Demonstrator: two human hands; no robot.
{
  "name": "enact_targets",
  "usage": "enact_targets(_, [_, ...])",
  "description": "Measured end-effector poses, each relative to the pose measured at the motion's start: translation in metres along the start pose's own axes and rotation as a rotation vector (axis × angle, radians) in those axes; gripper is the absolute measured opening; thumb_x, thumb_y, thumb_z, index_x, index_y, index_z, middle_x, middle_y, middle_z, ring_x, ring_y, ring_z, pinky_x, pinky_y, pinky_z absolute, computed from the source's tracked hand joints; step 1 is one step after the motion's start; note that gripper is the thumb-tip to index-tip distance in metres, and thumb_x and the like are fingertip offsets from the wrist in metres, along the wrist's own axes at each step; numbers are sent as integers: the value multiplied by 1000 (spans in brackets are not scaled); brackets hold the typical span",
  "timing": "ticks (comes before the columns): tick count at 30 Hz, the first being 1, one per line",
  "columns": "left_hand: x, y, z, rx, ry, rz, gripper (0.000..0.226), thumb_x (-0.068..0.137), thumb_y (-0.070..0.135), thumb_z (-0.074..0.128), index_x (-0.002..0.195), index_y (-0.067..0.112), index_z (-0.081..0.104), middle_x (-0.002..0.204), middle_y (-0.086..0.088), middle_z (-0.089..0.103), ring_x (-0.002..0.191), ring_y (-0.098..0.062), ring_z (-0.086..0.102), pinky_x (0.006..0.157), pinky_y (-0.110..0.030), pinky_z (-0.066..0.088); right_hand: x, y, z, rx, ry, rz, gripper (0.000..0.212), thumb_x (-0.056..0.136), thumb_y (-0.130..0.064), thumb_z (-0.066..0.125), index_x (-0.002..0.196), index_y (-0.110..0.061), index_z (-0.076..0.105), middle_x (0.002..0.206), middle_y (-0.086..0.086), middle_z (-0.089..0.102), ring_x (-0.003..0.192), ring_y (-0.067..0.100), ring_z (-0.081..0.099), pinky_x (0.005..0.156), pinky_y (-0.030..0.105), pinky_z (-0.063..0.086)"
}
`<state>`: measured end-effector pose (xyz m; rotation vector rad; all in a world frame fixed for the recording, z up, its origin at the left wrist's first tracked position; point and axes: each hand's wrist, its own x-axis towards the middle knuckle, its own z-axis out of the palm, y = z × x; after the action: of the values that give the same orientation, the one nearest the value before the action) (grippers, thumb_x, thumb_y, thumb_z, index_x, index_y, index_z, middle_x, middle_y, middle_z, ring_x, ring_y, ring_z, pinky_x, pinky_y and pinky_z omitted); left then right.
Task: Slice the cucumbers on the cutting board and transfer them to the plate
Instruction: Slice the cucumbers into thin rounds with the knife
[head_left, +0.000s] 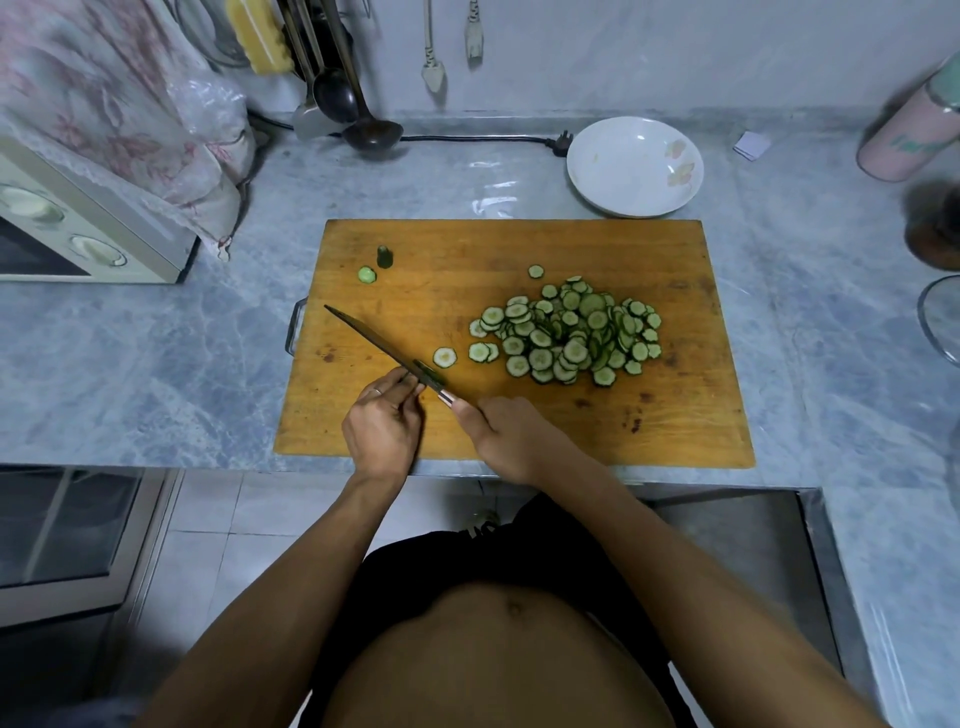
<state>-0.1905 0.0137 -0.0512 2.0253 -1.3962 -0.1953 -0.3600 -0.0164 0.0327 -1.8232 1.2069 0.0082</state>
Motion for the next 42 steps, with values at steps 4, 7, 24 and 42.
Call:
enact_targets(4, [0, -2, 0, -48, 9, -22, 21, 79, 6, 65, 94, 11, 78, 102, -6, 74, 92, -22, 70, 79, -29, 55, -10, -1, -10, 0, -15, -1, 50, 105, -49, 29, 69, -19, 46, 75, 2, 53, 76, 21, 52, 69, 31, 35])
enact_targets(7, [1, -3, 0, -52, -7, -33, 23, 80, 15, 60, 93, 12, 79, 102, -6, 74, 94, -21, 70, 77, -28, 55, -24, 1, -15, -20, 4, -45, 51, 105, -48, 30, 69, -16, 46, 73, 5, 55, 70, 21, 51, 64, 33, 38])
enact_targets(24, [2, -3, -3, -118, -19, -53, 25, 76, 14, 56, 85, 9, 78, 94, -5, 75, 88, -20, 70, 72, -25, 53, -29, -8, -5, 0, 13, -52, 52, 105, -47, 30, 67, -16, 46, 68, 3, 52, 61, 12, 46, 52, 27, 31])
enact_targets(42, [2, -5, -3, -189, -22, -87, 26, 78, -2, 59, 95, 6, 77, 103, -8, 73, 97, -16, 68, 91, -21, 49, -4, -4, 5, 8, 32, -1, 53, 105, -49, 29, 66, -17, 46, 70, 2, 53, 66, 17, 49, 66, 30, 33])
